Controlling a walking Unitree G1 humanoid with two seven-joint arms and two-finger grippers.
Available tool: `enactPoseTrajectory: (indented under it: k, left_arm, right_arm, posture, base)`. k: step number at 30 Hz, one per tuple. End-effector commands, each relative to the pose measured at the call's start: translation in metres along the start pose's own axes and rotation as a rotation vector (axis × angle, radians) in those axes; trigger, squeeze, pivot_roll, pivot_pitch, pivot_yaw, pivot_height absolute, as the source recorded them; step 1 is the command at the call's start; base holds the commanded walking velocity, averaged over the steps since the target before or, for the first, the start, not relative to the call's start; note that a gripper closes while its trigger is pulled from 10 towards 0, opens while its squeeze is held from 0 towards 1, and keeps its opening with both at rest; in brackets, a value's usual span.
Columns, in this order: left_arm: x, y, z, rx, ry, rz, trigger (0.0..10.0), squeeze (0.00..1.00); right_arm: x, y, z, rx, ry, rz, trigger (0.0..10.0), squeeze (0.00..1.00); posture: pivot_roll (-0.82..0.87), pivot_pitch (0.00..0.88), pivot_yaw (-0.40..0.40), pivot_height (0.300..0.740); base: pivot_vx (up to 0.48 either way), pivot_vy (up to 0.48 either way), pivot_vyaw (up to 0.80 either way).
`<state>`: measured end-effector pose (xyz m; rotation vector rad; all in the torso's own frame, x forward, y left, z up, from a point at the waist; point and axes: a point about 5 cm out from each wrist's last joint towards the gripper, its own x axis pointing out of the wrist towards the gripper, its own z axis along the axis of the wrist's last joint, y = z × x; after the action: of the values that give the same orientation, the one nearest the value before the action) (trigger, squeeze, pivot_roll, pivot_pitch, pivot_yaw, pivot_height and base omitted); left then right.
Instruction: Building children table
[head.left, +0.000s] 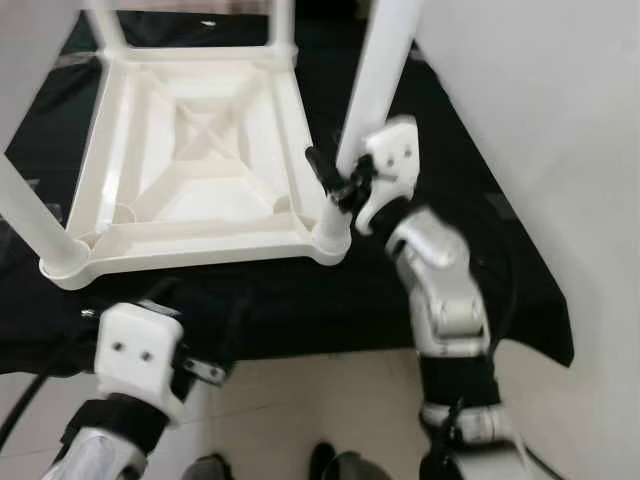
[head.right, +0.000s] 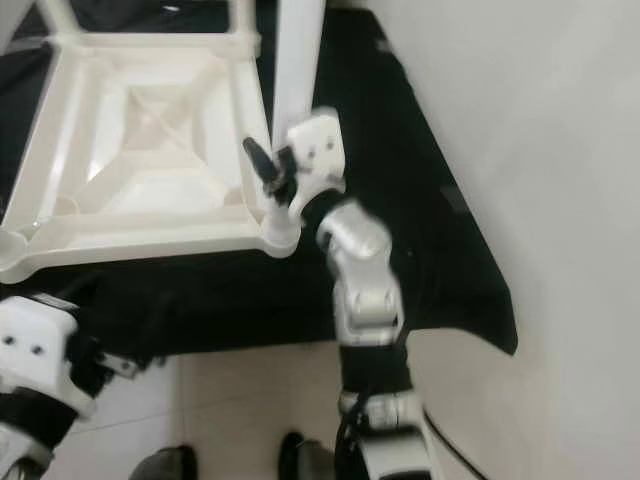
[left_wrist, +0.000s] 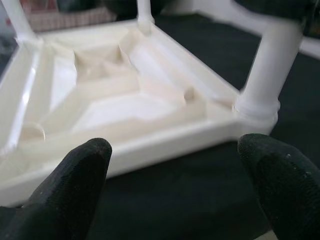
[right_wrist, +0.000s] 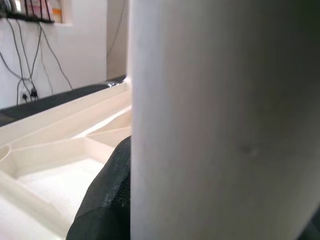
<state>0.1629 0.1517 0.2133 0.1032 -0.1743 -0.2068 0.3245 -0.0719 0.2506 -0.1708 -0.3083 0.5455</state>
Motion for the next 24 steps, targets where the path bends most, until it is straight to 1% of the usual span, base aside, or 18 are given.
enactPoseTrajectory:
  k: [1, 2, 3, 4, 7, 8, 9, 10, 12, 14, 15, 16, 17, 18, 21, 22, 23, 24]
  left_arm:
    - [0.003, -0.001, -0.003, -0.015, 0.01, -0.011, 10.0, 0.0]
    - [0.005, 0.001, -0.002, -0.007, 0.002, -0.006, 10.0, 0.0]
    - [0.005, 0.001, -0.002, -0.007, 0.002, -0.006, 10.0, 0.0]
    - [0.006, 0.002, -0.002, -0.004, -0.001, -0.002, 10.0, 0.0]
    - [0.008, 0.004, -0.001, 0.004, -0.008, 0.004, 10.0, 0.0]
    - [0.008, 0.005, -0.001, 0.006, -0.008, 0.005, 10.0, 0.0]
    - [0.008, 0.005, -0.001, 0.006, -0.008, 0.005, 10.0, 0.0]
    - [0.008, 0.005, -0.001, 0.008, -0.007, 0.004, 10.0, 0.0]
    - [0.008, 0.005, -0.001, 0.006, -0.007, 0.004, 10.0, 0.0]
    - [0.008, 0.004, -0.001, 0.005, -0.006, 0.002, 10.0, 0.0]
    - [0.008, 0.004, -0.001, 0.005, -0.006, 0.002, 10.0, 0.0]
    - [0.008, 0.004, -0.001, 0.004, -0.004, 0.002, 10.0, 0.0]
    - [0.008, 0.004, -0.001, 0.004, -0.003, 0.001, 10.0, 0.0]
    - [0.007, 0.004, 0.0, 0.003, -0.002, 0.002, 10.0, 0.0]
    - [0.007, 0.003, 0.0, 0.003, -0.002, 0.002, 10.0, 0.0]
    - [0.005, 0.003, 0.001, 0.003, 0.004, 0.006, 10.0, 0.0]
    - [0.004, 0.003, 0.001, 0.003, 0.005, 0.007, 10.0, 0.0]
    - [0.003, 0.003, 0.0, 0.004, 0.012, 0.009, 10.0, 0.0]
  right_arm:
    - [0.004, 0.014, -0.032, -0.086, 0.176, 0.054, 0.0, 0.0]
    - [0.017, 0.02, -0.021, -0.076, 0.126, 0.059, 0.0, 0.0]
    - [0.017, 0.02, -0.021, -0.076, 0.126, 0.059, 0.0, 0.0]
    - [0.022, 0.025, -0.018, -0.064, 0.114, 0.077, 0.0, 0.0]
    - [0.026, 0.041, -0.008, -0.035, 0.069, 0.135, 0.0, 0.0]
    - [0.025, 0.049, -0.003, 0.05, 0.041, 0.182, 10.0, 0.0]
    - [0.025, 0.049, -0.003, 0.05, 0.041, 0.182, 10.0, 0.0]
    - [0.023, 0.054, 0.004, 0.163, -0.002, 0.271, 10.0, 1.0]
    - [0.02, 0.057, 0.008, 0.193, -0.009, 0.284, 10.0, 1.0]
    - [0.013, 0.055, 0.023, 0.263, -0.076, 0.432, 10.0, 1.0]
    - [0.013, 0.055, 0.023, 0.263, -0.076, 0.432, 10.0, 1.0]
    - [0.008, 0.05, 0.029, 0.263, -0.119, 0.551, 10.0, 1.0]
    - [0.005, 0.046, 0.033, 0.257, -0.148, 0.632, 10.0, 1.0]
    - [-0.005, 0.033, 0.031, 0.132, -0.16, 0.825, 10.0, 1.0]
    - [-0.007, 0.029, 0.029, 0.095, -0.149, 0.879, 10.0, 1.0]
    - [-0.012, 0.013, 0.023, 0.045, -0.097, 1.055, 10.0, 0.0]
    - [-0.013, 0.009, 0.023, 0.04, -0.084, 1.102, 10.0, 0.0]
    - [-0.009, 0.002, 0.024, 0.03, -0.064, 1.129, 10.0, 0.0]
  posture:
    - [0.11, 0.202, -0.127, 0.74]
    - [0.11, 0.2, -0.128, 0.74]
    - [0.11, 0.2, -0.128, 0.74]
    - [0.12, 0.191, -0.132, 0.74]
    - [0.13, 0.188, -0.133, 0.74]
    - [0.13, 0.181, -0.132, 0.74]
    - [0.13, 0.181, -0.132, 0.74]
    - [0.13, 0.182, -0.131, 0.74]
    - [0.13, 0.182, -0.131, 0.74]
    - [0.13, 0.189, -0.133, 0.74]
    - [0.13, 0.189, -0.133, 0.74]
    - [0.12, 0.197, -0.135, 0.74]
    - [0.12, 0.197, -0.135, 0.74]
    - [0.13, 0.213, -0.144, 0.74]
    - [0.13, 0.215, -0.145, 0.74]
    - [0.14, 0.23, -0.151, 0.74]
    - [0.14, 0.232, -0.152, 0.74]
    - [0.15, 0.239, -0.159, 0.74]
  base:
    - [0.0, 0.0, 0.0]
    - [0.0, 0.0, 0.0]
    - [0.0, 0.0, 0.0]
    - [0.0, 0.0, 0.0]
    - [0.0, 0.0, 0.0]
    - [0.0, 0.0, 0.0]
    - [0.0, 0.0, 0.0]
    - [0.0, 0.0, 0.0]
    - [0.0, 0.0, 0.0]
    - [0.0, 0.0, 0.0]
    - [0.0, 0.0, 0.0]
    - [0.0, 0.0, 0.0]
    - [0.0, 0.0, 0.0]
    - [0.0, 0.0, 0.0]
    - [0.0, 0.0, 0.0]
    - [0.0, 0.0, 0.0]
    - [0.0, 0.0, 0.0]
    - [0.0, 0.0, 0.0]
